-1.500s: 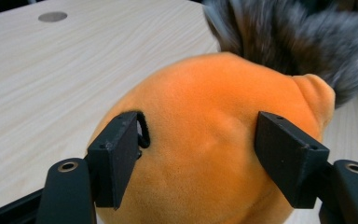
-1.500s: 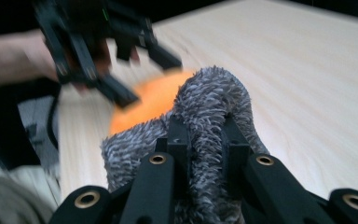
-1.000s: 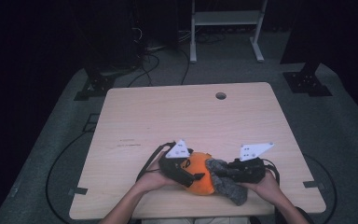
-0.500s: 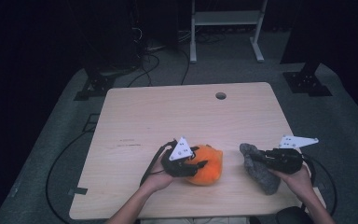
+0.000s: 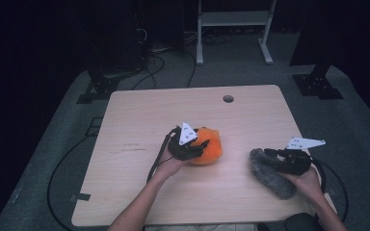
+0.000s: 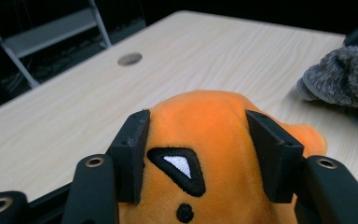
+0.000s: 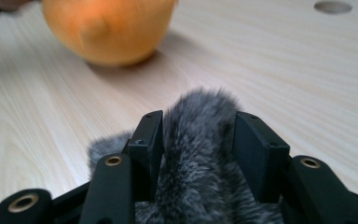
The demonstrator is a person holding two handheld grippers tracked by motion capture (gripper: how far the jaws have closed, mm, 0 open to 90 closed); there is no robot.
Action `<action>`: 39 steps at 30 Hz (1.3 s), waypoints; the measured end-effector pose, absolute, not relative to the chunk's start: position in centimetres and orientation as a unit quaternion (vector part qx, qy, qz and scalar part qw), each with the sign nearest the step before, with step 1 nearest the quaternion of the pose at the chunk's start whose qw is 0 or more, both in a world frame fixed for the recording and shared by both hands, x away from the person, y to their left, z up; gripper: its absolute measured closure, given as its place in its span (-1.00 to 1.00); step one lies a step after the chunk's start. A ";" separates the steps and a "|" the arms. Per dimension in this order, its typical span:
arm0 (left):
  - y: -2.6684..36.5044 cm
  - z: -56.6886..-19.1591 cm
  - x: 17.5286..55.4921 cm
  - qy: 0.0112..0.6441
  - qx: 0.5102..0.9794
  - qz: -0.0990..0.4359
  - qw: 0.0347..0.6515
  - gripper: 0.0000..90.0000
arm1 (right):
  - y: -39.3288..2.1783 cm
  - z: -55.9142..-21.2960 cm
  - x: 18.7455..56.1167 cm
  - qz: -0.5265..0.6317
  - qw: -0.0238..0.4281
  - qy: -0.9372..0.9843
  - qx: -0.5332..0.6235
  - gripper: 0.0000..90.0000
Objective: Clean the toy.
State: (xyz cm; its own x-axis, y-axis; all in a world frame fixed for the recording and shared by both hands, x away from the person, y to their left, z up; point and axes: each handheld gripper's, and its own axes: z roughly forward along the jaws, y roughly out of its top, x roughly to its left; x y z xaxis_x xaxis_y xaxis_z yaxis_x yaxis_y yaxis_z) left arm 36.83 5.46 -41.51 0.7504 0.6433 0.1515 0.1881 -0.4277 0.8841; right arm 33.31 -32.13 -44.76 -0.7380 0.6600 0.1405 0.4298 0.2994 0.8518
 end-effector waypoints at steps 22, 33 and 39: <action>9.0 -39.9 35.0 0.273 0.796 0.212 0.496 -0.65 | -31.5 -43.6 32.7 0.517 0.118 0.782 0.327 0.02; 11.6 -40.0 33.6 0.286 0.790 0.214 0.498 -0.68 | -31.2 -43.7 32.7 0.516 0.113 0.784 0.324 0.02; 12.6 -40.3 33.1 0.294 0.790 0.214 0.494 -0.70 | -31.0 -43.7 32.6 0.515 0.110 0.785 0.326 -0.01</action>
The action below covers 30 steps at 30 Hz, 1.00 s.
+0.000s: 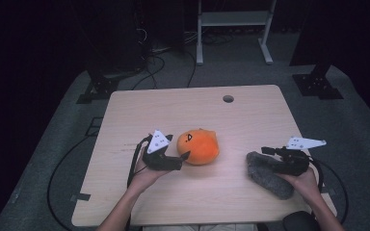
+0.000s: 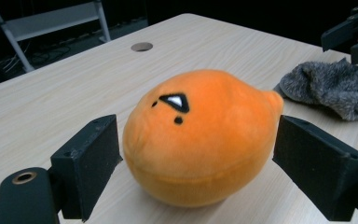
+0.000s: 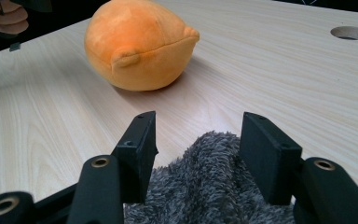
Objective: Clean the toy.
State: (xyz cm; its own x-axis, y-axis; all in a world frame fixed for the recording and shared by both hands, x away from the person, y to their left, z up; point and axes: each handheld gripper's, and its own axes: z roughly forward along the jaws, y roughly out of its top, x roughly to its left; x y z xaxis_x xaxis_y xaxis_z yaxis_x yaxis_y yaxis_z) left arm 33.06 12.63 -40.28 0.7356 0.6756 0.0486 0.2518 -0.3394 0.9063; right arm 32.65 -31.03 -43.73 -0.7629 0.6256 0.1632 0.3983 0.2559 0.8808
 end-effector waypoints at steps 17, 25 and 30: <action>15.9 -41.4 31.1 0.321 0.781 0.216 0.489 -0.72 | -30.9 -44.0 32.2 0.518 0.108 0.784 0.325 -0.05; 17.4 -41.9 30.2 0.332 0.777 0.217 0.489 -0.73 | -30.8 -44.1 32.2 0.517 0.105 0.785 0.325 -0.07; 18.3 -42.6 29.5 0.341 0.777 0.216 0.484 -0.74 | -30.7 -44.2 32.1 0.516 0.103 0.785 0.326 -0.10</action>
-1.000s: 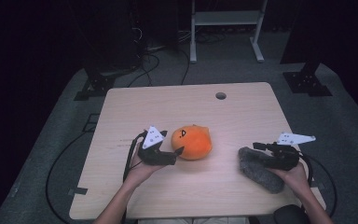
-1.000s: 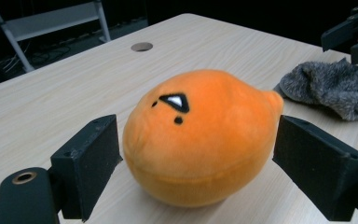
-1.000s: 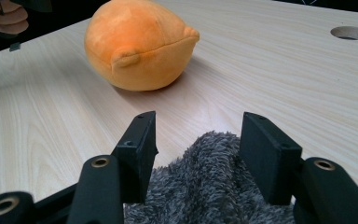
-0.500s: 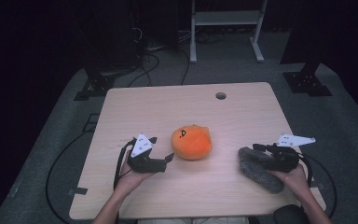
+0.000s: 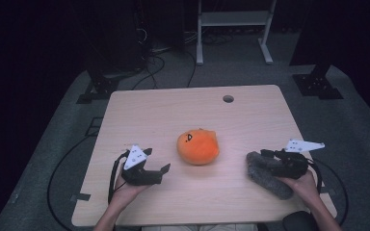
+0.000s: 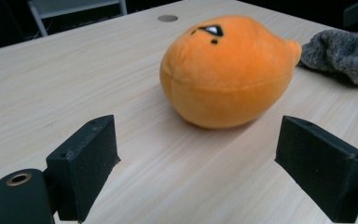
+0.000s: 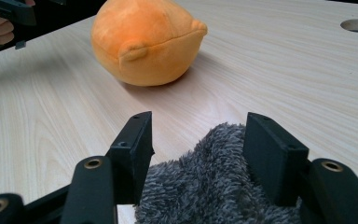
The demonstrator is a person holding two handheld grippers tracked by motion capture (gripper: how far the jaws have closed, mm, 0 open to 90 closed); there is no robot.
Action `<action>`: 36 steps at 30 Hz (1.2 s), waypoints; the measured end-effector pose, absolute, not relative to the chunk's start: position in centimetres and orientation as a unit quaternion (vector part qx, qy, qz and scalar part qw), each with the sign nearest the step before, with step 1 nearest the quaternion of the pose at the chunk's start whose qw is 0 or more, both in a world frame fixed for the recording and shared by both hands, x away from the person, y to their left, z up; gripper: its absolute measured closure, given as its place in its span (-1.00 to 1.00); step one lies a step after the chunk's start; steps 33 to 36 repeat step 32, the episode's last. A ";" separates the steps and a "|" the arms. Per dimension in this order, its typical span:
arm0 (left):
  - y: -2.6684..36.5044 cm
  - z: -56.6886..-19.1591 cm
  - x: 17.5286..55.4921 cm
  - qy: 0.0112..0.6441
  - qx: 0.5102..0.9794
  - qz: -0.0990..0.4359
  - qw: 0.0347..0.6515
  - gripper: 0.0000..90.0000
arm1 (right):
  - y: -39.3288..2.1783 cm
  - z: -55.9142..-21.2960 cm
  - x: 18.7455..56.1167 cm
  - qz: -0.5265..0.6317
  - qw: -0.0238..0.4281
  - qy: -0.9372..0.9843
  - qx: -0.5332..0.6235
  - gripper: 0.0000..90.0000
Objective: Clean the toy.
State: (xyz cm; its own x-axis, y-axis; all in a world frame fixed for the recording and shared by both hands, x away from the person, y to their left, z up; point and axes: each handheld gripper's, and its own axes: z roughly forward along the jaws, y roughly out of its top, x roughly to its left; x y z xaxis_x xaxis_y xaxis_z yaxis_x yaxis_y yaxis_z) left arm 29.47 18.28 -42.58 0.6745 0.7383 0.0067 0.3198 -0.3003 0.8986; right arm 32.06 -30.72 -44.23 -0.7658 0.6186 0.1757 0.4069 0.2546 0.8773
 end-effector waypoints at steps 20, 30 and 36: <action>21.0 -45.1 26.9 0.378 0.765 0.217 0.474 -0.77 | -31.1 -44.6 31.4 0.520 0.103 0.779 0.333 -0.26; 20.6 -45.4 26.7 0.373 0.768 0.211 0.476 -0.79 | -31.1 -44.7 31.0 0.524 0.111 0.775 0.335 -0.35; 20.5 -45.3 26.7 0.372 0.766 0.211 0.480 -0.80 | -31.3 -44.6 30.9 0.529 0.114 0.770 0.337 -0.39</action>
